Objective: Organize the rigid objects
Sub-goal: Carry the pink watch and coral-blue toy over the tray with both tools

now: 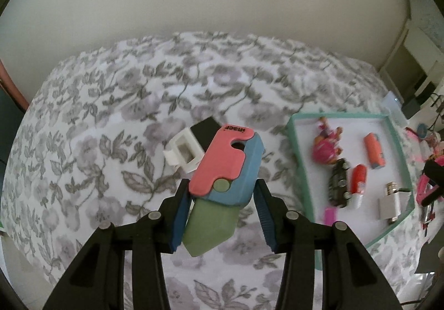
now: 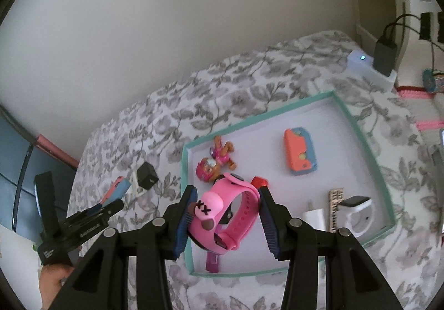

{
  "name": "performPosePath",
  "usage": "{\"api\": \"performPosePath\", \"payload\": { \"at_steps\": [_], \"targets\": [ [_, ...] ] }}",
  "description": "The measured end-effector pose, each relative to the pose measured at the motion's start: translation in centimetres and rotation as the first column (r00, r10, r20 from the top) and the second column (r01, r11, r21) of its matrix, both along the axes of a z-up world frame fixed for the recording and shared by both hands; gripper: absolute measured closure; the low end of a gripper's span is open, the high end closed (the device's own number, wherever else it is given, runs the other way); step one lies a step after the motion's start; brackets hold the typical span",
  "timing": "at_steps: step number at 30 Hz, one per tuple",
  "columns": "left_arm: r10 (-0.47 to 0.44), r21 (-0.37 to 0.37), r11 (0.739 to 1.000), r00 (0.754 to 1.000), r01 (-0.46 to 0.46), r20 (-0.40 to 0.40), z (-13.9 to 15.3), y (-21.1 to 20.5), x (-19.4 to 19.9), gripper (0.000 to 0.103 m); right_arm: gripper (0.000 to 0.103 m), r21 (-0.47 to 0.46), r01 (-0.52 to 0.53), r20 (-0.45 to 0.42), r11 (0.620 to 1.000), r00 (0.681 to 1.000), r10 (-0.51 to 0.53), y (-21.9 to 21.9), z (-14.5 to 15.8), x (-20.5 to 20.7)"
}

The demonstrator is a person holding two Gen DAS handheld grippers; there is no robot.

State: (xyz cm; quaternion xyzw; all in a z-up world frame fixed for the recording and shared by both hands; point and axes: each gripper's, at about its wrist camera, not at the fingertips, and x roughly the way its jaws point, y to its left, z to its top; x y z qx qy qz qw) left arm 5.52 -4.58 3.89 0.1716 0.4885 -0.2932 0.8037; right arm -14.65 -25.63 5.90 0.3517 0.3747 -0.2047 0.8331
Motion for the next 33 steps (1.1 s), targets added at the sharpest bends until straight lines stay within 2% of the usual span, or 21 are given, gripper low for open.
{"api": "performPosePath", "payload": {
  "at_steps": [9, 15, 19, 26, 33],
  "targets": [
    [-0.056, -0.073, 0.996, 0.998, 0.058, 0.034, 2.5, -2.8, -3.3, 0.056, 0.056, -0.062, 0.072, 0.014, 0.995, 0.997, -0.071, -2.3, 1.9, -3.0],
    [-0.123, -0.120, 0.985, 0.992, 0.122, -0.004, 2.7, -5.7, -6.2, 0.056, 0.056, -0.102, 0.131, -0.005, 0.986, 0.991, -0.132, -4.3, 2.2, -5.2],
    [-0.173, -0.098, 0.980, 0.985, 0.171, -0.012, 1.9, -7.6, -8.1, 0.056, 0.056, -0.137, 0.156, -0.051, 0.978, 0.985, -0.164, -5.4, 1.5, -5.9],
    [-0.229, -0.037, 0.973, 0.971, 0.226, -0.073, -1.1, -10.4, -10.4, 0.056, 0.056, -0.118, 0.132, -0.150, 0.984, 0.977, -0.149, -6.5, -1.8, -5.1],
    [-0.259, 0.040, 0.963, 0.956, 0.266, -0.138, -4.5, -12.4, -11.9, 0.056, 0.056, -0.105, 0.121, -0.175, 0.987, 0.975, -0.139, -7.1, -3.5, -4.5]
  ]
}}
